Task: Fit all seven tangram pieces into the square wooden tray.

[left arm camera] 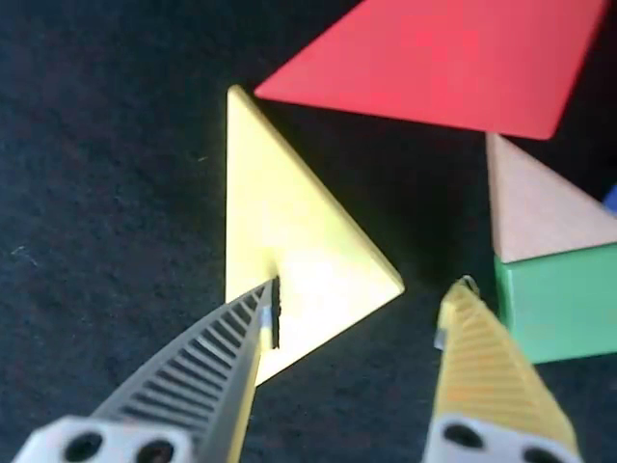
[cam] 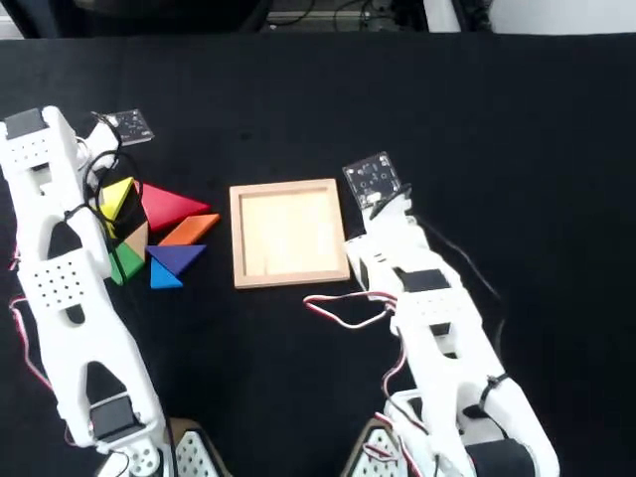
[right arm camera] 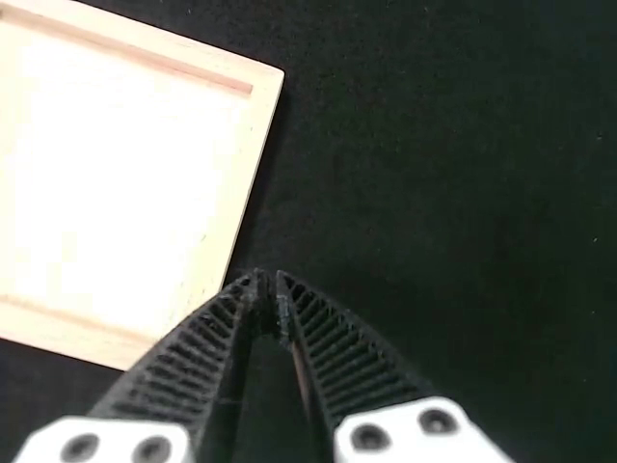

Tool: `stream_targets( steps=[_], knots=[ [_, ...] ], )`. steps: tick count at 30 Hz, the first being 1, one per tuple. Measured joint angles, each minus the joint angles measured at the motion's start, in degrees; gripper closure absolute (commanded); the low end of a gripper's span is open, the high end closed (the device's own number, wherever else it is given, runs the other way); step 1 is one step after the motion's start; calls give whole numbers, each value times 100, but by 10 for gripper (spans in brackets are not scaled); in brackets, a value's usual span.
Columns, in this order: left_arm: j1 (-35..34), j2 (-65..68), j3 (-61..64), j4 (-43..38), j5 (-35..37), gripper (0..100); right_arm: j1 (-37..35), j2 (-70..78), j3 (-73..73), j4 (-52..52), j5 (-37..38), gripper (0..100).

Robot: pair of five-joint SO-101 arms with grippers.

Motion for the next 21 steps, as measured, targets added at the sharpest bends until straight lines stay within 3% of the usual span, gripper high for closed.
stream_targets(
  steps=[10,21],
  knots=[
    [44,-9,-791,237,237,689,0,0,0,0,0,987],
    [88,-9,-791,229,-44,685,0,0,0,0,0,987]
  ],
)
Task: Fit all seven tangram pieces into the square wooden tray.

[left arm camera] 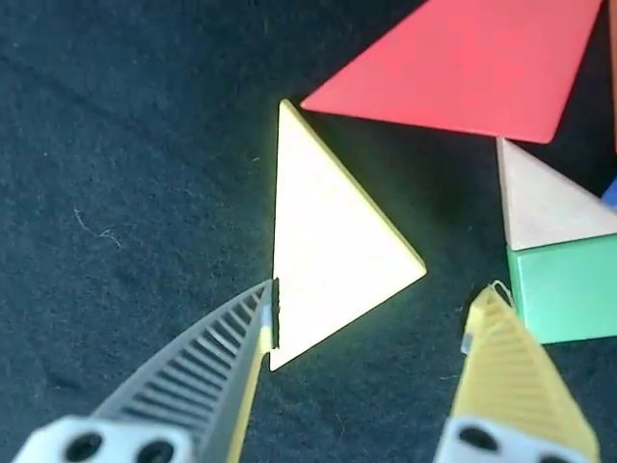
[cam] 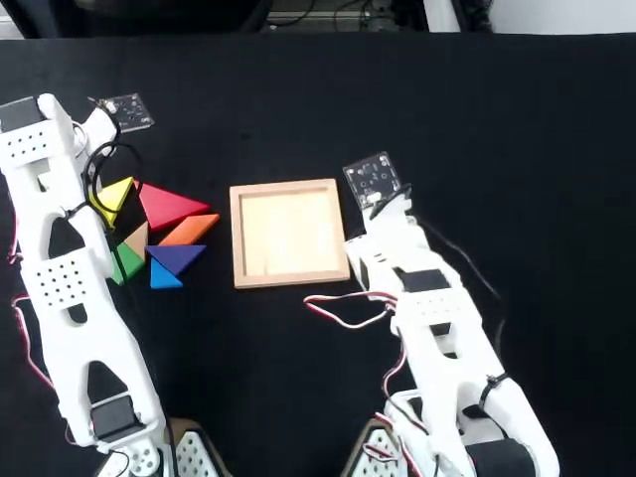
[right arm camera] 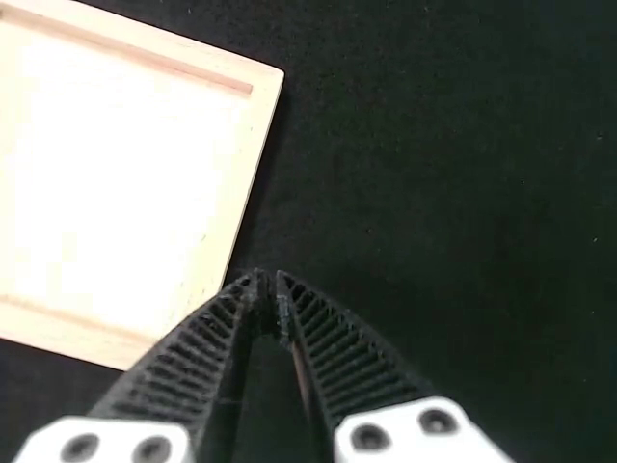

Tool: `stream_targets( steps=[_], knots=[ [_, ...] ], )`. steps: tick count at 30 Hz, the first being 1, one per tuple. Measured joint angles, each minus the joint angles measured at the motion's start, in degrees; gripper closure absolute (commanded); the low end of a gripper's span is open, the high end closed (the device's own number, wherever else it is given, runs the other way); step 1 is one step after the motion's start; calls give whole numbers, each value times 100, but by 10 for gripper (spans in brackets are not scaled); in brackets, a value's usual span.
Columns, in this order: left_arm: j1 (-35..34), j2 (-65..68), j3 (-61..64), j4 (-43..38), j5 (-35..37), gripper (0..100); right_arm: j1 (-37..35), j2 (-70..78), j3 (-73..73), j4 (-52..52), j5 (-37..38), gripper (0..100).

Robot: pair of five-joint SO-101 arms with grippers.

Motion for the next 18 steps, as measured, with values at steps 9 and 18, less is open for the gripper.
stream_targets(
  steps=[9,18],
  knots=[
    [-26,624,0,-554,0,685,0,0,0,-18,0,987],
    [-26,738,-9,-712,-9,687,0,0,0,-18,0,987]
  ],
)
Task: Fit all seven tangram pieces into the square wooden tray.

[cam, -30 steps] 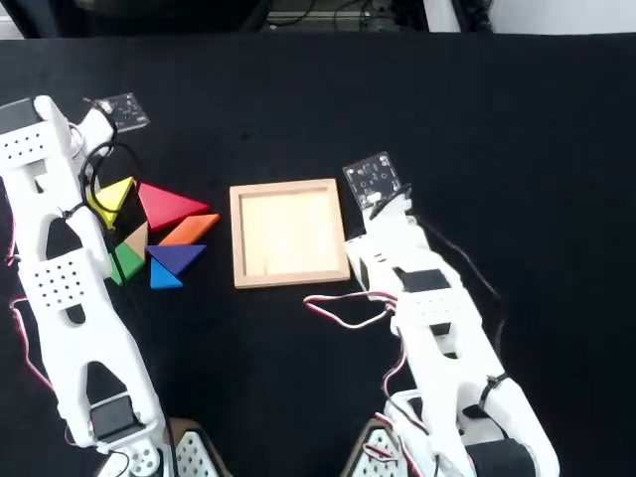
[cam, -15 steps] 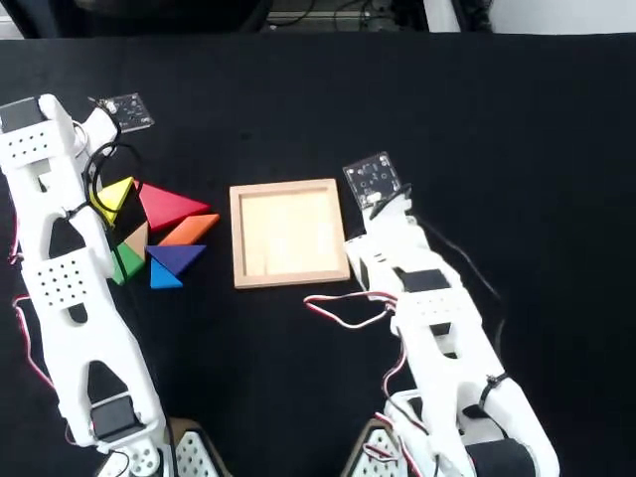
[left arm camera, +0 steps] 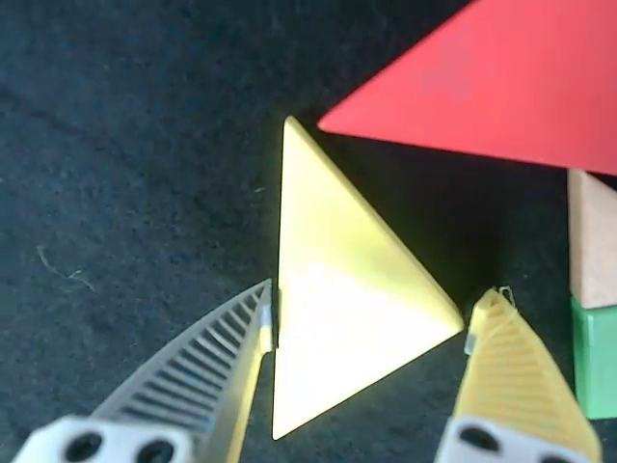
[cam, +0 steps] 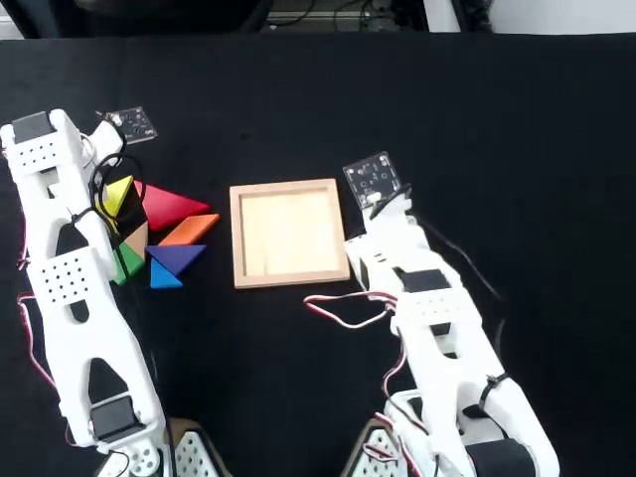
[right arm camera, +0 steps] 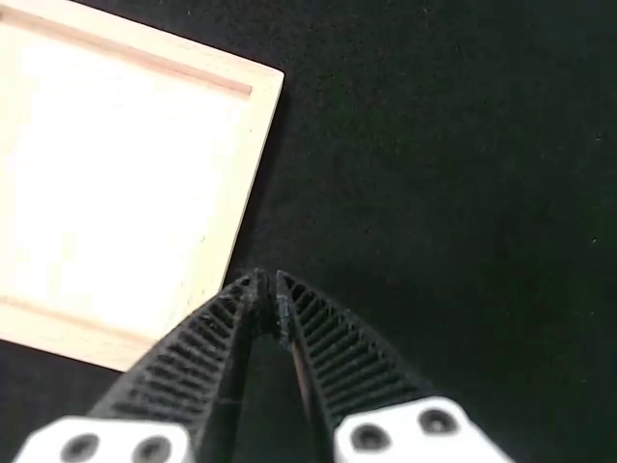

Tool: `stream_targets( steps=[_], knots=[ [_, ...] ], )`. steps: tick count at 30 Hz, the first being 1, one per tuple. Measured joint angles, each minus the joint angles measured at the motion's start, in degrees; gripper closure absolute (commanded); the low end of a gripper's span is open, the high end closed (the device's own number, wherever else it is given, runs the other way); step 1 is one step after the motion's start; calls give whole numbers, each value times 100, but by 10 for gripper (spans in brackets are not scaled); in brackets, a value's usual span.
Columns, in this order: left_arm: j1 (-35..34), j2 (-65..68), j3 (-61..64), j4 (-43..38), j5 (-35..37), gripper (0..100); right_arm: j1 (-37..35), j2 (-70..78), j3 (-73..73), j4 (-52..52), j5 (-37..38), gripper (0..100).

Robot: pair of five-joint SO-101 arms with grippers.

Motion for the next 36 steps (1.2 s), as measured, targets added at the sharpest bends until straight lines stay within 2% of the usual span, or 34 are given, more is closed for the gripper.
stream_targets(
  steps=[14,21,24,28,36],
  knots=[
    [-167,114,-26,79,0,700,0,0,0,0,0,987],
    [-185,167,-149,422,0,979,0,0,0,0,0,987],
    [-185,167,-158,475,0,937,0,0,0,0,0,987],
    [-185,167,-158,484,0,975,0,0,0,0,0,987],
    [-167,-343,-246,730,229,971,0,0,0,0,0,987]
  ],
)
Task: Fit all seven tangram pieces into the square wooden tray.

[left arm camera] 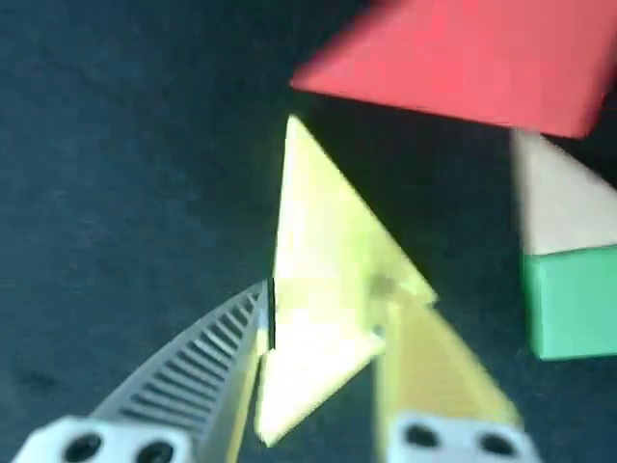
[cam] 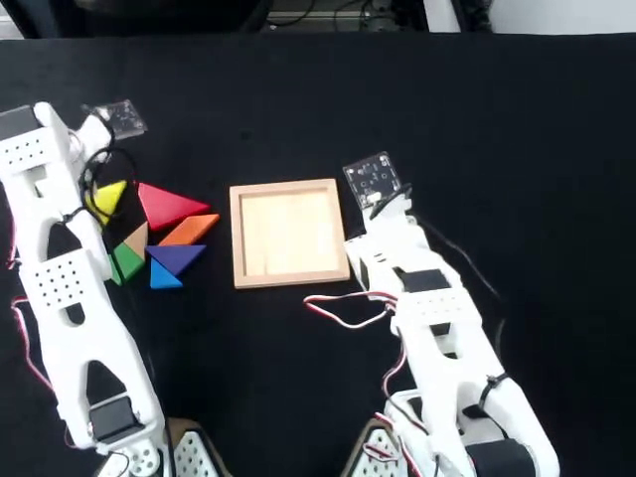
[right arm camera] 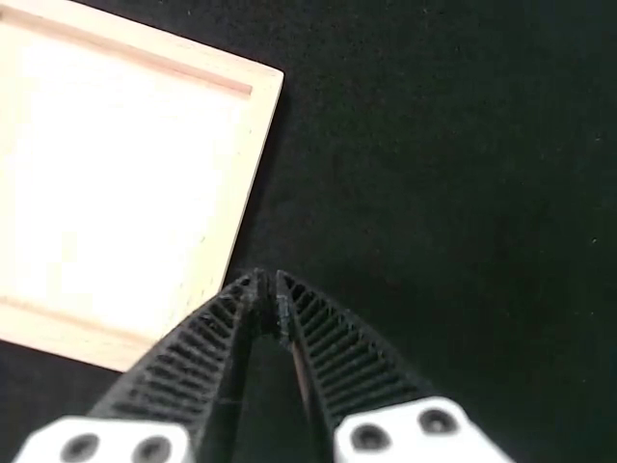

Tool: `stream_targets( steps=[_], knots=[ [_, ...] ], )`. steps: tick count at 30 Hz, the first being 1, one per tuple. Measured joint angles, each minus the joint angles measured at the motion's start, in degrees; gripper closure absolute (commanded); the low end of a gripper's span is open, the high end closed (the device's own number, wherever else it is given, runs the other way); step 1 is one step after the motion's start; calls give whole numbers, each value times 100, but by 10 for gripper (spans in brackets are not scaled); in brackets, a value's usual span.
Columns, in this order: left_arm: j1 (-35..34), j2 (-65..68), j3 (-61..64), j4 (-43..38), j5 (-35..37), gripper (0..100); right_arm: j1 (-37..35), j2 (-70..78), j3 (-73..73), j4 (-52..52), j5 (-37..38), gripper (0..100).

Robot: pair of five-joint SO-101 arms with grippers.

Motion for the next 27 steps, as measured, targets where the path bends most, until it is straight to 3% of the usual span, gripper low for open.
stream_targets(
  steps=[12,18,27],
  knots=[
    [527,-1020,369,26,993,963,0,0,0,0,0,987],
    [422,-1512,1292,26,492,664,0,0,0,0,0,987],
    [-123,-1266,1468,-149,-18,688,0,0,0,0,132,987]
  ],
)
